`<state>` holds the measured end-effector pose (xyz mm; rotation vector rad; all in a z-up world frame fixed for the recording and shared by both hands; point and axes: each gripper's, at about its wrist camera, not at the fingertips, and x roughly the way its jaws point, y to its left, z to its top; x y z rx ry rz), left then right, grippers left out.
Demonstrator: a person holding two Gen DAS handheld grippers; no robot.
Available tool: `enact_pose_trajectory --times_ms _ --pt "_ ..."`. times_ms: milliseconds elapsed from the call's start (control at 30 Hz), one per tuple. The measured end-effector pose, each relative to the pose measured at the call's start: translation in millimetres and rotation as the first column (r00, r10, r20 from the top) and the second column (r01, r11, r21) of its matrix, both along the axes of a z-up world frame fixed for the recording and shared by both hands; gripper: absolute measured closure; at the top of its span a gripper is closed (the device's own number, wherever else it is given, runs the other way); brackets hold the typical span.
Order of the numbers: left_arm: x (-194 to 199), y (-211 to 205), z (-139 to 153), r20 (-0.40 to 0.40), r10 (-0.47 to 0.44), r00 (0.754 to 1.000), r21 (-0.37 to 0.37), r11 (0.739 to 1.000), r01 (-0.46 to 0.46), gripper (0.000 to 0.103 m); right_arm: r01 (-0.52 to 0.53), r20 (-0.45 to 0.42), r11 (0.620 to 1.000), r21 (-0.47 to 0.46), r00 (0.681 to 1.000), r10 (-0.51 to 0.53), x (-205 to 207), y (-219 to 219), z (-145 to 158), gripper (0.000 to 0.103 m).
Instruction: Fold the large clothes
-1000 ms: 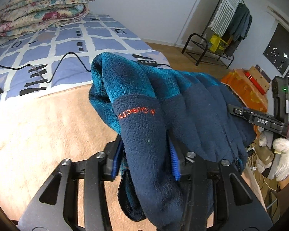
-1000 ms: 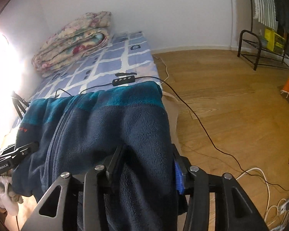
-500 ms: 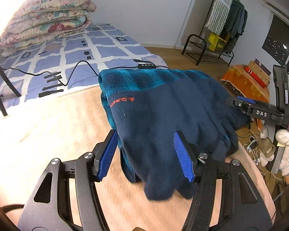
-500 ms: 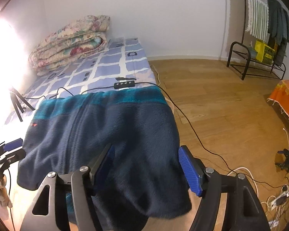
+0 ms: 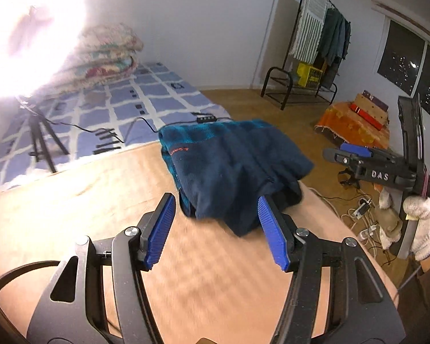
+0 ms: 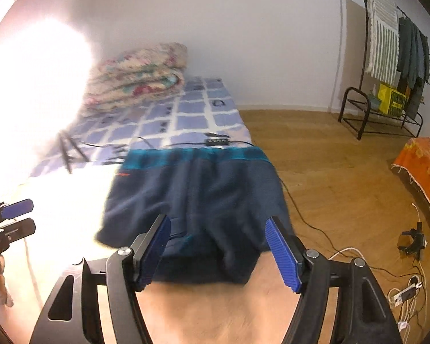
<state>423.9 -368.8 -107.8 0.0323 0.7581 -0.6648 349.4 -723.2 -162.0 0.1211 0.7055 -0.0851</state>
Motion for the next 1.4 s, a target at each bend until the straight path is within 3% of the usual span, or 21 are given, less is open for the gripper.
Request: enact_pose_trajectory --times_ms 167,267,400,600,700,800,1033,1400 --pt "-61 35 40 0.031 0.007 0.999 0.011 1.0 -0.007 0.041 -0.05 0.02 0.999 -0.019 0.999 0.05 -56 42 36 0.025" --pt "-97 53 58 0.043 0.005 0.999 0.02 1.0 -0.005 0.033 -0.088 0.043 0.996 -0.025 0.995 0.089 -90 63 53 0.018" --pt "-150 73 79 0.09 -0.013 0.996 0.04 0.999 0.009 0.027 -0.089 0.06 0.996 -0.021 0.994 0.09 -137 92 73 0.017" --pt "-217 95 93 0.13 -0.022 0.991 0.066 0.998 0.013 0.021 -0.075 0.098 0.995 -0.064 0.992 0.081 -193 124 94 0.016" --pt "-245 103 94 0.126 -0.022 0.992 0.065 0.998 0.013 0.02 -0.071 0.115 0.995 -0.076 0.99 0.079 -218 139 99 0.007" --pt "-266 109 93 0.129 -0.013 0.991 0.057 0.998 0.006 0.014 -0.051 0.138 0.997 -0.063 0.989 0.059 -241 149 99 0.004" --pt "-301 121 86 0.131 0.016 0.991 0.037 0.999 -0.021 0.012 -0.025 0.172 0.998 -0.059 0.985 0.035 -280 166 91 0.0" --pt "-316 128 81 0.21 0.084 0.974 0.1 0.989 -0.107 0.0 -0.013 0.203 0.997 -0.074 0.979 0.028 -293 177 80 0.0"
